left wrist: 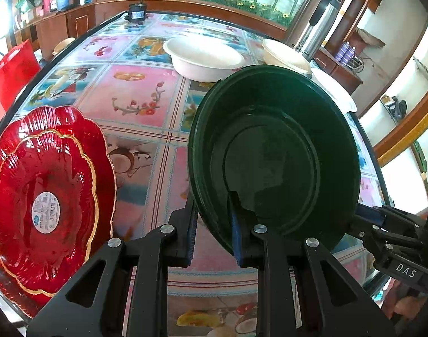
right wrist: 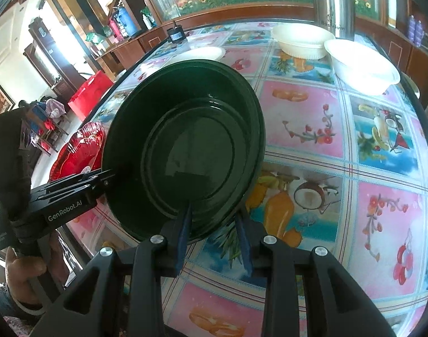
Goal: Organize plates and bowls
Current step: 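Carry the green basin with both tools toward the stacked red plates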
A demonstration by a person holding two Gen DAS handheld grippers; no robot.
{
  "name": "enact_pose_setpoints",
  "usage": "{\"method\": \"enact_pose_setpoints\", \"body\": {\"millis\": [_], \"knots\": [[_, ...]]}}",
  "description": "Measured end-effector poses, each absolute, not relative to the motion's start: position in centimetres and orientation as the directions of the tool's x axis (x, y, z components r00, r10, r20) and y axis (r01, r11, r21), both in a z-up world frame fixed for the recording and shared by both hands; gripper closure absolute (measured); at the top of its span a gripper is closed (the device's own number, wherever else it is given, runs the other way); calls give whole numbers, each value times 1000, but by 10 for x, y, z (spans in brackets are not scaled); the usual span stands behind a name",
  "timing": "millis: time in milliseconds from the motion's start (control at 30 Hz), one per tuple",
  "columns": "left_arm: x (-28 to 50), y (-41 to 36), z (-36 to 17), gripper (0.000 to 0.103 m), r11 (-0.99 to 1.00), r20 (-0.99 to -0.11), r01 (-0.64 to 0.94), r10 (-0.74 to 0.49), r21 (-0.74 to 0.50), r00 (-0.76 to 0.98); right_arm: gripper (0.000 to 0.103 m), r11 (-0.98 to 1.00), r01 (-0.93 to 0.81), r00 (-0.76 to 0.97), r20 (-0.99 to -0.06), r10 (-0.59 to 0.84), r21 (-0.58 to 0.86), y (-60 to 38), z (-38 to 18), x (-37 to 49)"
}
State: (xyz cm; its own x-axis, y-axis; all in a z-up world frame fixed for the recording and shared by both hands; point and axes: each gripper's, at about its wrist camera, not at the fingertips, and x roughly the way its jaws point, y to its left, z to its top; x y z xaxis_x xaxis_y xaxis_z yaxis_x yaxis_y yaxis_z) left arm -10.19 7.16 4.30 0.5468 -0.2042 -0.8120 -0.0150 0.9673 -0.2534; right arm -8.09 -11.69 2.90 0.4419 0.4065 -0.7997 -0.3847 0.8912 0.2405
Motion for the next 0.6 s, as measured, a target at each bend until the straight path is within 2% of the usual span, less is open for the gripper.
{"method": "enact_pose_setpoints", "body": {"millis": [600], "knots": [[-126,98,71,83,969,-768,-45,-163,-242,619,70,865,-454,452,-781,431,215,-93,54,-89]]}}
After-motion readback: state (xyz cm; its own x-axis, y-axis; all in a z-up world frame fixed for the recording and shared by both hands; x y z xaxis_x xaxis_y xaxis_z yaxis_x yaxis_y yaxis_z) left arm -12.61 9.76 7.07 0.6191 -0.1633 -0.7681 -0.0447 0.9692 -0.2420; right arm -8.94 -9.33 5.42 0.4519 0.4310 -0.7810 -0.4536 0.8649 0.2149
